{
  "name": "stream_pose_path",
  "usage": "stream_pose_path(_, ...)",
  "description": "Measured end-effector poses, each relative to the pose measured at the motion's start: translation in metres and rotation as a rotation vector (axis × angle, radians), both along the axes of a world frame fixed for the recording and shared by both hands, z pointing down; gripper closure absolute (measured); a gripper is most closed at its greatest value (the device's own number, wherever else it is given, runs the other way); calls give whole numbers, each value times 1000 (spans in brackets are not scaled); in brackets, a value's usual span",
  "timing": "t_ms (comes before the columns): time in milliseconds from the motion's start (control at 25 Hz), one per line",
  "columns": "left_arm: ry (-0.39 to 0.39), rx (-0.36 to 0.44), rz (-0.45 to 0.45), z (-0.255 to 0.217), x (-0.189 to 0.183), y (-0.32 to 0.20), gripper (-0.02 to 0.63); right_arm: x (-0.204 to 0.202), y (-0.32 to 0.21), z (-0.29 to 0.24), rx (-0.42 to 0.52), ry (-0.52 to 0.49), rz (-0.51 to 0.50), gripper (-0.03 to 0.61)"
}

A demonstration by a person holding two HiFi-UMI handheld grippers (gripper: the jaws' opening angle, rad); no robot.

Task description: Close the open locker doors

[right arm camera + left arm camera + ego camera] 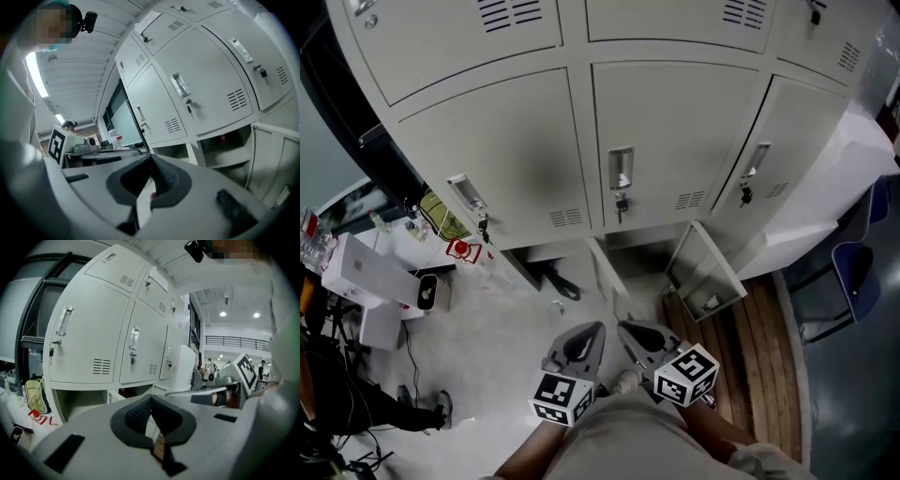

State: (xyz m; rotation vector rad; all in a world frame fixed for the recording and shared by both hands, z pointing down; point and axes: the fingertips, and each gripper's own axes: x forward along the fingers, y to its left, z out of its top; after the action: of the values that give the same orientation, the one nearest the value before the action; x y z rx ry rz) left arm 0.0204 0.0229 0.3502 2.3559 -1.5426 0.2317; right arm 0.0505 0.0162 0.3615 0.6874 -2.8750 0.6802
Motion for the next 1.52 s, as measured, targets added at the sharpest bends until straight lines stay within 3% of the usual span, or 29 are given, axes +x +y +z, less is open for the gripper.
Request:
stream_pose_path(200,14,-21,7,5,-8,-7,598,-1,-7,3,-10,7,32,551)
stream_pose_path(520,9,-49,116,10,-7,-27,597,6,-26,14,-36,34,147,551)
stream_pose_path(920,14,-74,184,24,-7,-46,598,34,-52,40,-77,92,276,551)
stream_pose_path(1520,13,-151,186,73,-10,-51,598,61,-67,100,-156,184,312,551)
